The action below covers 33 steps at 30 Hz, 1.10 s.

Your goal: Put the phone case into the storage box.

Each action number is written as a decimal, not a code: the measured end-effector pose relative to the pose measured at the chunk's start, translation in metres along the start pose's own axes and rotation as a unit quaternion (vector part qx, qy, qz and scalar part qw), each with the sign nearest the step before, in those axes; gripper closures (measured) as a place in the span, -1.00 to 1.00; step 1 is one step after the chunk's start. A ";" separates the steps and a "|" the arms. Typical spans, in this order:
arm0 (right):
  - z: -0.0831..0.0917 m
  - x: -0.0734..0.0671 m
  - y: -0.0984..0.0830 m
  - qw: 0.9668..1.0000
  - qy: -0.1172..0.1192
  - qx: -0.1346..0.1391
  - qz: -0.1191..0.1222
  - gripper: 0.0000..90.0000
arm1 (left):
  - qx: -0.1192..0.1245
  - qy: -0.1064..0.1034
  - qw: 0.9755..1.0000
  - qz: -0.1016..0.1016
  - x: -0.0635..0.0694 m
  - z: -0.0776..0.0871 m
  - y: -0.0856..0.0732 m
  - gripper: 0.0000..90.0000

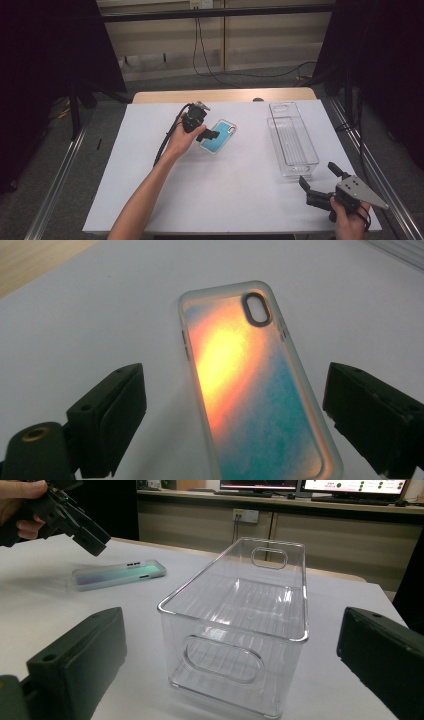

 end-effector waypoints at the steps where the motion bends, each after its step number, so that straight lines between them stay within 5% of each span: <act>1: 0.000 0.000 0.000 1.000 0.000 0.000 0.001 -1.00 | 0.009 0.003 1.000 0.011 0.001 -0.002 0.002 -0.75; 22: 0.001 0.000 0.001 1.000 0.003 0.004 0.003 -1.00 | -0.061 0.008 0.998 0.007 0.004 -0.026 0.009 -0.77; 33: 0.001 0.000 0.001 1.000 0.007 0.003 0.003 -1.00 | -0.073 0.010 0.997 -0.001 0.010 -0.038 0.008 -0.89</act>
Point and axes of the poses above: each handheld gripper's, and its own axes: z roughly backward along the jaws, y roughly out of its top, x roughly to its right, the point moved 5 cm from there along -z, roughly forward along the jaws, and after that the axes turned 6 degrees about -y, right-handed, at the moved point
